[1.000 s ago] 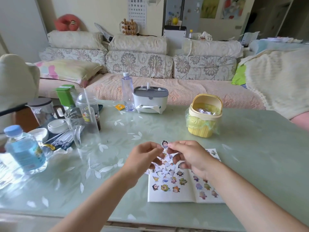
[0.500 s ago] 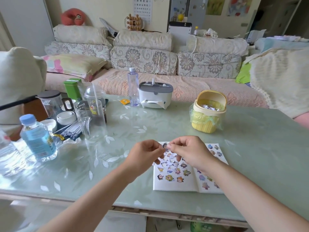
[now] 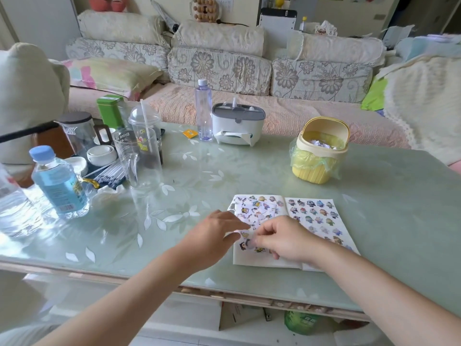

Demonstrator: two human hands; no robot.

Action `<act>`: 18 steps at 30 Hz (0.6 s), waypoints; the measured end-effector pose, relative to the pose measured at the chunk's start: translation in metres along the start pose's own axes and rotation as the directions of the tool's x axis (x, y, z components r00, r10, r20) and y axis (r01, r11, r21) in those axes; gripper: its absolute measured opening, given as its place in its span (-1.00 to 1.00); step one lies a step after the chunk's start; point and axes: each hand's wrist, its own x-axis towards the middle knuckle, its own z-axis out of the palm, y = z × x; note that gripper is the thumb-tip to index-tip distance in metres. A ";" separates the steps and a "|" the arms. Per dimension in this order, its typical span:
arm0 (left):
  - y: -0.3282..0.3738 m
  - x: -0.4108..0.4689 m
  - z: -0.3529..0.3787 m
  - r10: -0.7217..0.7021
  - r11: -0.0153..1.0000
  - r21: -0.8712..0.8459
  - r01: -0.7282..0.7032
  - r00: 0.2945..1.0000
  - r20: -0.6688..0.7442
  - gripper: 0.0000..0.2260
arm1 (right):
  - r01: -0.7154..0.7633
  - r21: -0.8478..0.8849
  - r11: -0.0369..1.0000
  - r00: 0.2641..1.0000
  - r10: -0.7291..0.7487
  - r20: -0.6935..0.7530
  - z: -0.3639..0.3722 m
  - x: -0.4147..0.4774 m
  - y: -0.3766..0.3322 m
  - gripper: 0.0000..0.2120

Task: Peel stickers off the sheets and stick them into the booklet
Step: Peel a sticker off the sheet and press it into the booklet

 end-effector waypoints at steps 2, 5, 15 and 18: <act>-0.006 -0.002 0.008 0.067 0.996 0.055 -0.068 0.998 0.020 -0.75 | 0.008 -0.099 0.995 0.999 -0.003 0.049 0.008 0.000 0.003 -0.85; -0.015 -0.002 0.014 0.109 0.989 0.096 -0.112 0.994 0.029 -0.77 | 0.001 -0.169 0.986 0.999 0.005 0.032 0.014 0.003 0.006 -0.85; -0.027 -0.001 0.021 0.130 0.988 0.084 -0.130 0.992 0.007 -0.78 | -0.024 -0.260 0.965 1.000 0.022 -0.009 0.027 0.010 0.008 -0.82; -0.028 -0.002 0.023 0.126 0.989 0.082 -0.126 0.992 0.009 -0.77 | -0.038 -0.297 0.954 0.999 0.029 -0.035 0.029 0.010 0.007 -0.84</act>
